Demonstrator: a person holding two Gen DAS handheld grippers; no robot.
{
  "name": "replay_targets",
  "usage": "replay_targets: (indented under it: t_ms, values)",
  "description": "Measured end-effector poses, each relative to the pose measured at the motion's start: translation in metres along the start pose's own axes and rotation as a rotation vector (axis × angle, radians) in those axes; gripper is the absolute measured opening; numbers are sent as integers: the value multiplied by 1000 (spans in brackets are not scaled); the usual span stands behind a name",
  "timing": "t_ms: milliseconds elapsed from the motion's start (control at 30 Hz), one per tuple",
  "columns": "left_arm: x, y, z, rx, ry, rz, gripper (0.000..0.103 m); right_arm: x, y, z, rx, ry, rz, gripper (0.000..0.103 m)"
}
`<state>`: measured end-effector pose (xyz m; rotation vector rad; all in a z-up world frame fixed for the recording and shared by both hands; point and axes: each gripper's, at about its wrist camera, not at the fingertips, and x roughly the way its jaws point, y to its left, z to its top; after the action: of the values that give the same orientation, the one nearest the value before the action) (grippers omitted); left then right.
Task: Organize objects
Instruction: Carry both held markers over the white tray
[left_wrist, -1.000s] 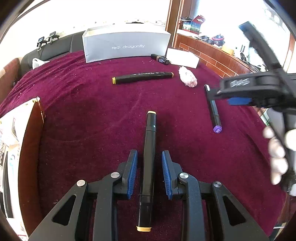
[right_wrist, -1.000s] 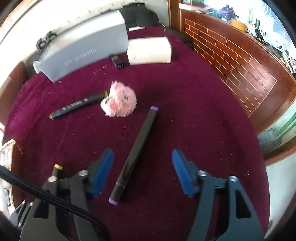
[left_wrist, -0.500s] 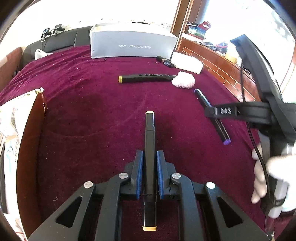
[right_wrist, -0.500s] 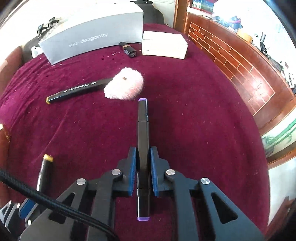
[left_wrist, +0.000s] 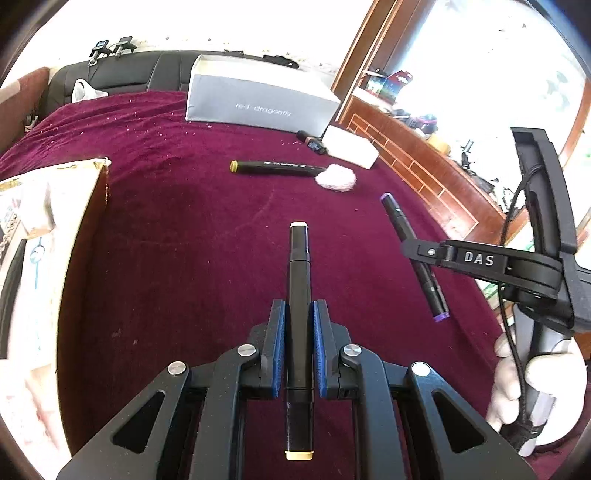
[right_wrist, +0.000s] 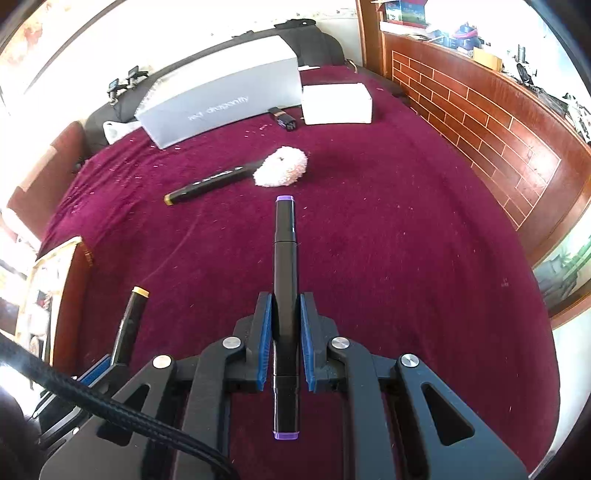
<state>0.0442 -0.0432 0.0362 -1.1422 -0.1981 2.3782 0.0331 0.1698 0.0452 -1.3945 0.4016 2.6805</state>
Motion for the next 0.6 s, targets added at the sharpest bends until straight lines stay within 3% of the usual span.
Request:
replay_targets:
  t_ms: [400, 600]
  values:
    - [-61, 6, -20, -17, -59, -42, 11, -36, 44, -25, -57, -25, 128, 12]
    - [-97, 23, -32, -18, -115, 11, 11, -48, 85, -37, -120, -27, 205, 12]
